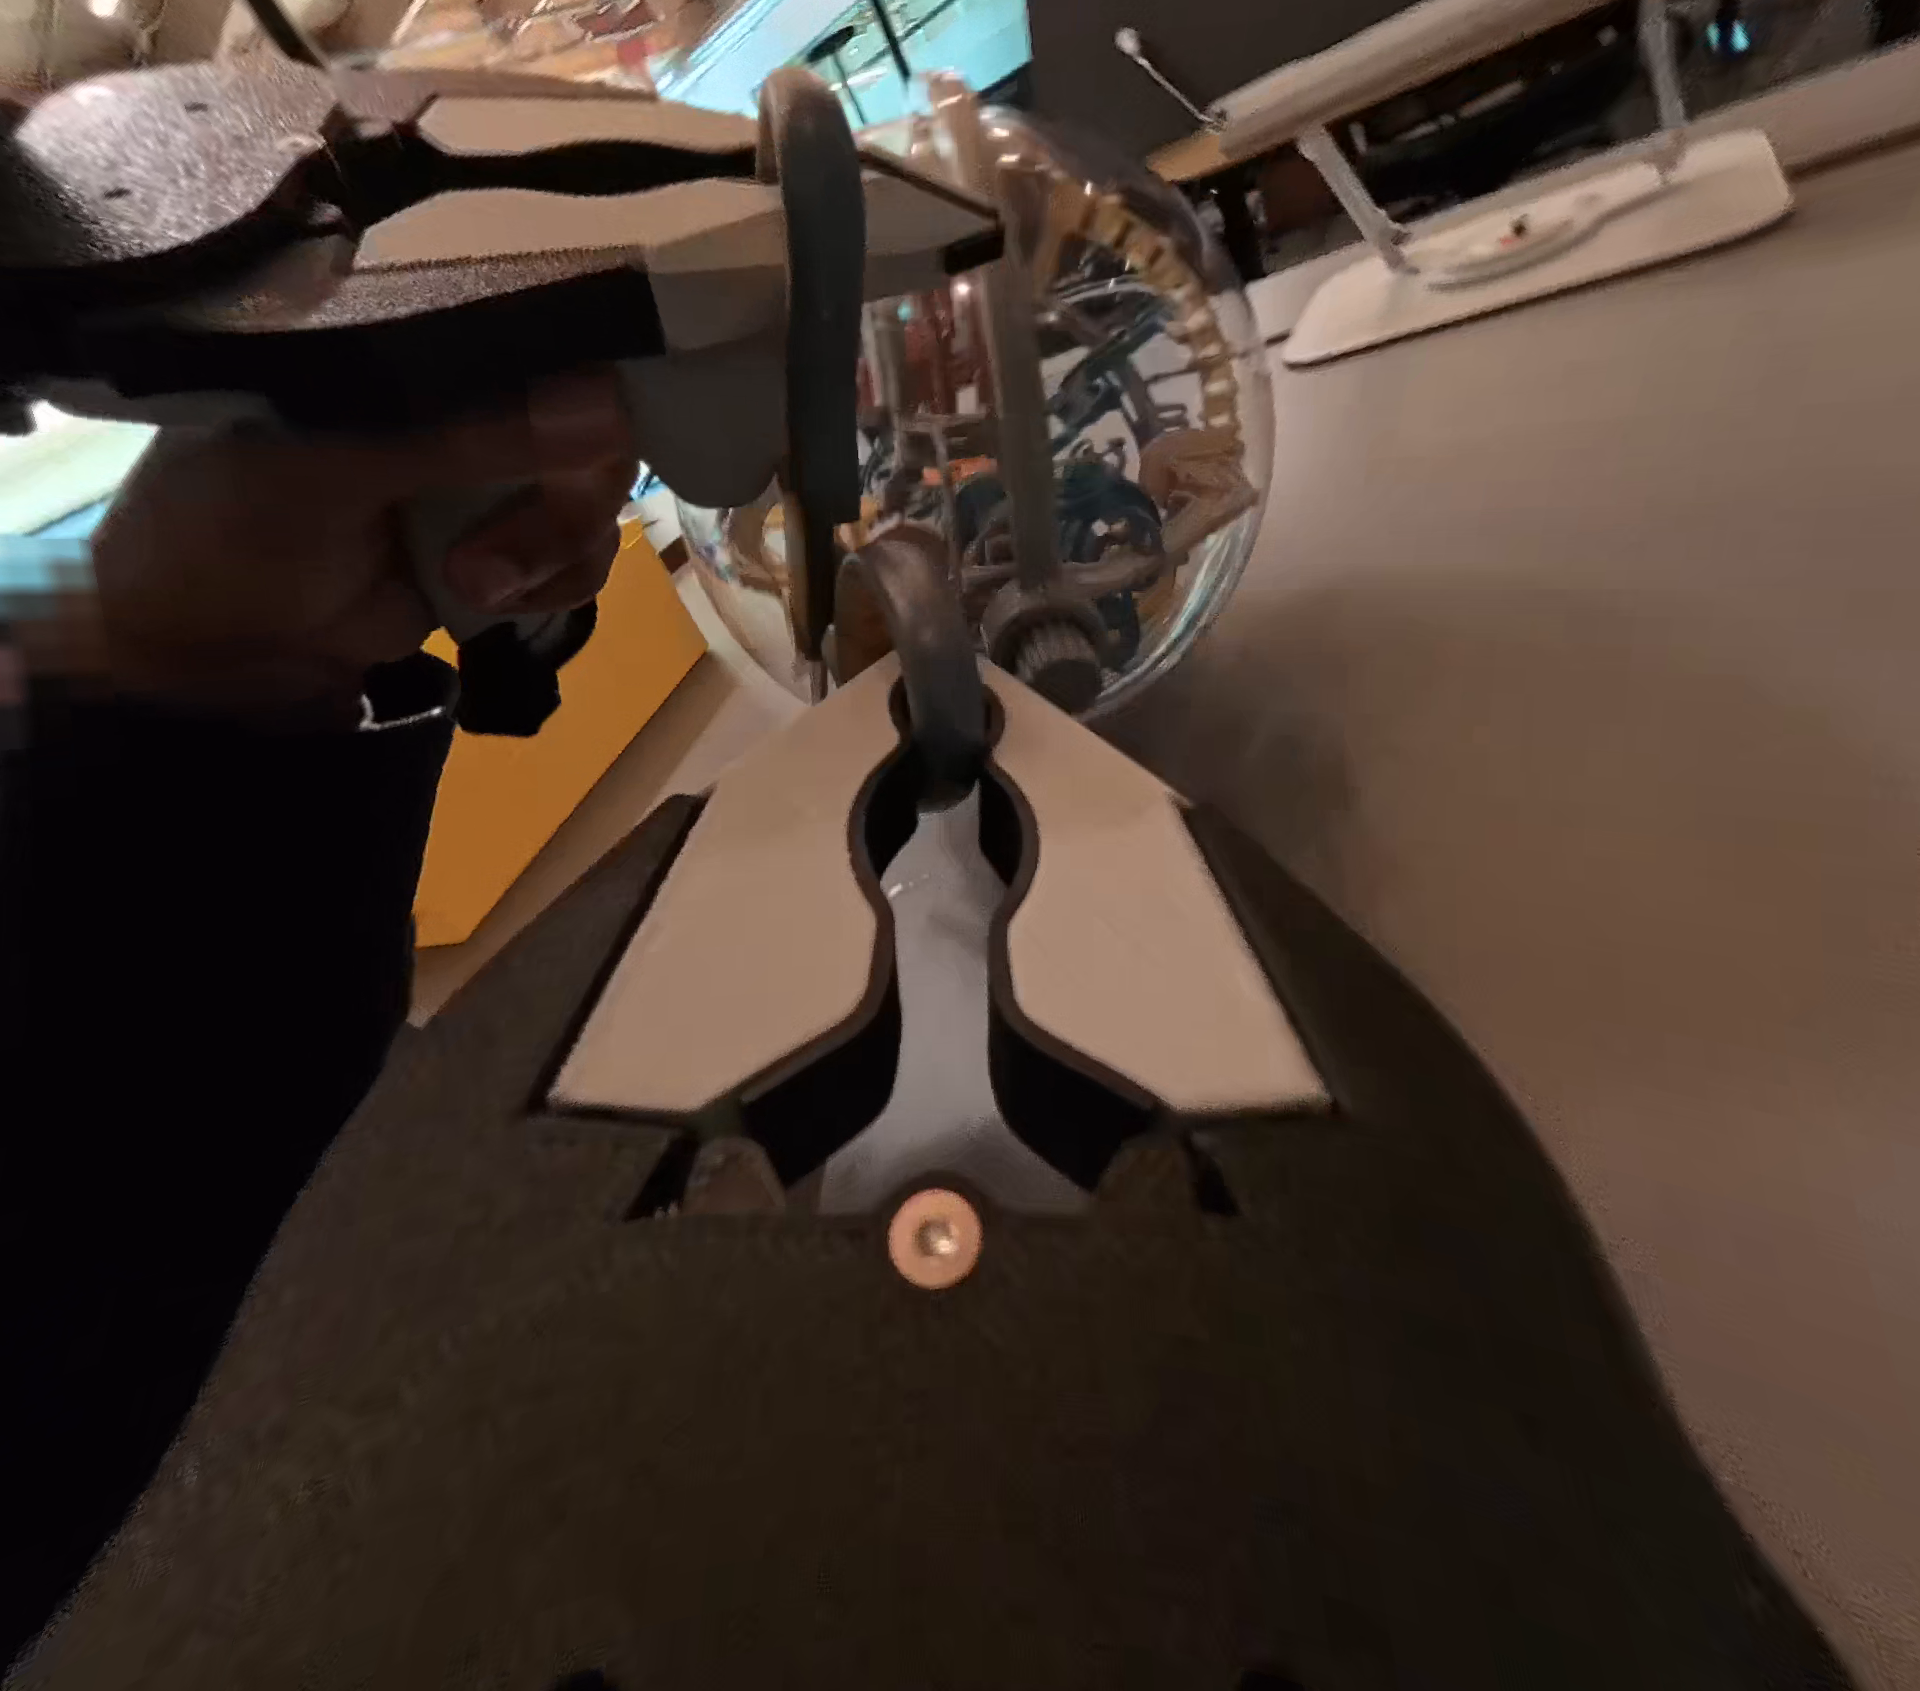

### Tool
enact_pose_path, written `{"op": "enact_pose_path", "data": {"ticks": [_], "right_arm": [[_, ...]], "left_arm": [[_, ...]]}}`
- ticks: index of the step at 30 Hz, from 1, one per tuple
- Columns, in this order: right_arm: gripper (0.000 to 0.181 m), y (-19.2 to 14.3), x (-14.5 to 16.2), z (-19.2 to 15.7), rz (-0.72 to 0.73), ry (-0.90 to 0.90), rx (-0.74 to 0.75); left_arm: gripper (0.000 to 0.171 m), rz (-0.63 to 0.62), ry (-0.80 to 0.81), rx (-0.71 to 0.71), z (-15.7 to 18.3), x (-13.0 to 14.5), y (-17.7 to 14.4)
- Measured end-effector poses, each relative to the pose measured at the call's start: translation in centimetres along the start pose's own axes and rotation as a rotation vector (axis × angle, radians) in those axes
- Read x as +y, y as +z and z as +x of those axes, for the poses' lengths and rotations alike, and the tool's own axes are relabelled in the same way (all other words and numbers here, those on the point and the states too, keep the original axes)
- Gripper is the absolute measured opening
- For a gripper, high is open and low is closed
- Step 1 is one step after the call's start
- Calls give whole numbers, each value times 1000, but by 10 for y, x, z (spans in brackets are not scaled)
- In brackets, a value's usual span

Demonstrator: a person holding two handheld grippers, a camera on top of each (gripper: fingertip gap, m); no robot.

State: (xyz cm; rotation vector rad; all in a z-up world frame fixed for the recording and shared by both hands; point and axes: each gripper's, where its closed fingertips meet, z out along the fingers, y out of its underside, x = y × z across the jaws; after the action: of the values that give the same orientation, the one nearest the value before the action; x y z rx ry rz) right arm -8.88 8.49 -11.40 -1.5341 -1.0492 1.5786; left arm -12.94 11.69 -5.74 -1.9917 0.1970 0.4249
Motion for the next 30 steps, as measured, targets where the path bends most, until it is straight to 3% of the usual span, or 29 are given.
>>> {"op": "enact_pose_path", "data": {"ticks": [7, 10, 13, 21, 30], "right_arm": [[3, -19, 39, 38, -90, 124, 131], [3, -20, 59, 48, -198, 187, 135], [3, -20, 71, 52, -240, 120, 153], [12, -30, 73, 75, -368, -388, 312], [27, -41, 65, 78, -340, -546, 317]], "left_arm": [[0, -233, 386, 149, 61, 11, 61], [0, -260, 549, 201, 84, 21, 74], [0, -287, 675, 215, 101, 31, 82], [0, -187, 754, 235, 124, 27, 83], [0, -97, 737, 244, 135, 22, 75]]}}
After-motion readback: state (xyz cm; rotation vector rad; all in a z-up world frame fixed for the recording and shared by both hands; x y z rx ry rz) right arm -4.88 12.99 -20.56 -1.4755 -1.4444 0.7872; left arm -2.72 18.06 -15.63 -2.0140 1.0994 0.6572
